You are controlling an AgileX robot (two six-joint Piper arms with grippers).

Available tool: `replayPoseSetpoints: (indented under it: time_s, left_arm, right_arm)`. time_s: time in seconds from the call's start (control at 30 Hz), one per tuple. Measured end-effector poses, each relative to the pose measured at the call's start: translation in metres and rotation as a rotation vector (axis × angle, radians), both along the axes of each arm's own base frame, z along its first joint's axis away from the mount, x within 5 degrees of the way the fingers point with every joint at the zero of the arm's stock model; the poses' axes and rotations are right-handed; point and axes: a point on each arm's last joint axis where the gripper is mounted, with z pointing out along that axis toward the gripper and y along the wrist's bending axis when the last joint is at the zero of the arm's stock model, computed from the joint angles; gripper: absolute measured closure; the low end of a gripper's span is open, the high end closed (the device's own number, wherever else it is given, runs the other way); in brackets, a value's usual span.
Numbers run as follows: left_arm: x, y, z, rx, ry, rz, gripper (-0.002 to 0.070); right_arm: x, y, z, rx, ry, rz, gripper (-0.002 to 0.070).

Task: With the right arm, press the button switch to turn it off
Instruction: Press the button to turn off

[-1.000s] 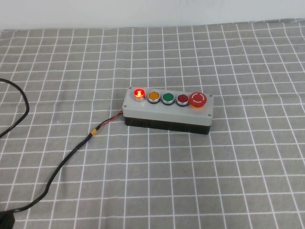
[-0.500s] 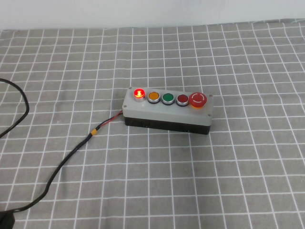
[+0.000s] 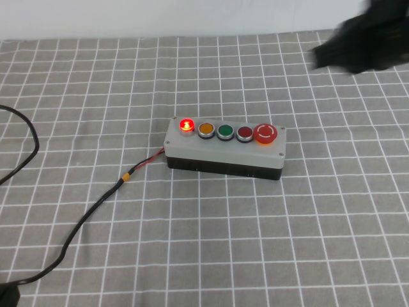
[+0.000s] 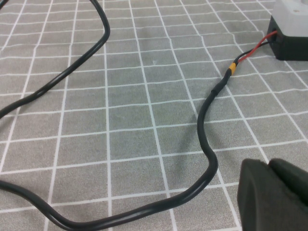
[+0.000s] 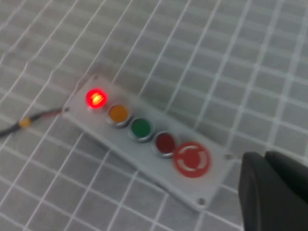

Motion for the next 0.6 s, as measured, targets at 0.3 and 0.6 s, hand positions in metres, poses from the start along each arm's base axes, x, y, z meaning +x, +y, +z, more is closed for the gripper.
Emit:
replayPoseSetpoints:
  time_s: [0.3,0.6]
  left_arm:
    - [0.000,0.000,0.000,0.000,0.000,0.000,0.0678]
    - [0.000,0.000,0.000,0.000,0.000,0.000,0.0678]
  right_arm:
    - [0.058,0.084,-0.054,-0.061,0.134,0.140,0.0692]
    - [0.098,0.144,-0.094,-0.056,0.148,0.204,0.0692]
